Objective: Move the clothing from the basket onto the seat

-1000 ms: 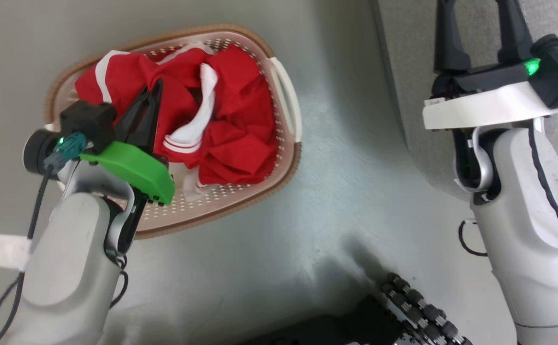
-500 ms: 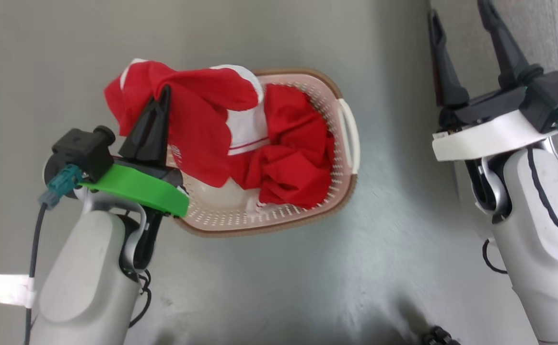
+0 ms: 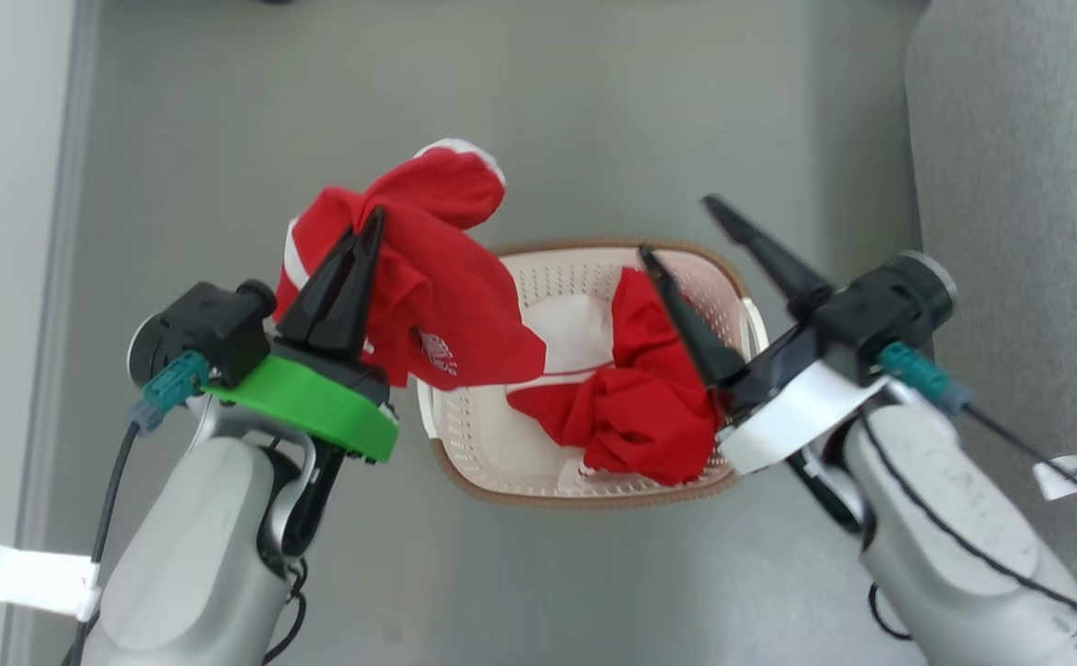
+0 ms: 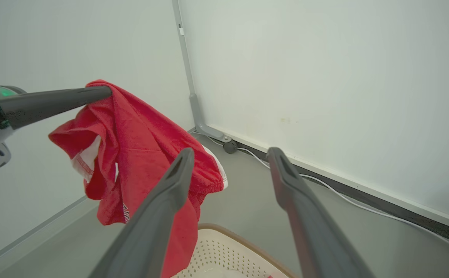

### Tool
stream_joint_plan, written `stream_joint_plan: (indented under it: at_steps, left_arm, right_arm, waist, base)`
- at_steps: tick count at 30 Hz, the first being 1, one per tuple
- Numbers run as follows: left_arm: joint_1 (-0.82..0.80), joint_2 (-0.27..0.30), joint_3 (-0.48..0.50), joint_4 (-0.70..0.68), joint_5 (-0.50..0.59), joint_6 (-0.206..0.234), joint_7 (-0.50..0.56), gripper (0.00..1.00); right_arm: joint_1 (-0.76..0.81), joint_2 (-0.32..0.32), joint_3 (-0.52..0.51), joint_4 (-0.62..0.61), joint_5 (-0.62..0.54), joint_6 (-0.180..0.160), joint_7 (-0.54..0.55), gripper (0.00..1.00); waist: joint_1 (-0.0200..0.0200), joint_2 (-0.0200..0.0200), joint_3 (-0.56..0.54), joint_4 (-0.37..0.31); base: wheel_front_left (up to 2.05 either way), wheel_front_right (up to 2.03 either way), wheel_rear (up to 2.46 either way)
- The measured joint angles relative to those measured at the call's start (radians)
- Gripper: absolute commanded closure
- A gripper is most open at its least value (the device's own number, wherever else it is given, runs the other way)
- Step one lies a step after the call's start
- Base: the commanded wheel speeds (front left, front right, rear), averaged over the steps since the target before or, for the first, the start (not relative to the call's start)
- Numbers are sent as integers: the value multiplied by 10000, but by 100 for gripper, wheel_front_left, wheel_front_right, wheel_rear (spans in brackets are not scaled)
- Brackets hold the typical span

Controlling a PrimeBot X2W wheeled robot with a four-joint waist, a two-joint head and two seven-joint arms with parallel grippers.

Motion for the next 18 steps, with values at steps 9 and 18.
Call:
stream_joint_plan:
  at_steps: [9, 18]
  left_arm:
    - [424, 188, -700, -157, 13, -48, 251, 100]
    - [1015, 75, -1440, -199, -25, -50, 698, 100]
  right_arm:
    - [157, 527, 1461, 357, 489, -2, 0, 0]
    - [672, 744, 3392, 504, 1624, -2, 0, 0]
  waist:
    - [0, 0, -1462, 368]
    - [0, 0, -2838, 446]
  base:
    - [0, 0, 0]
    - [0, 0, 0]
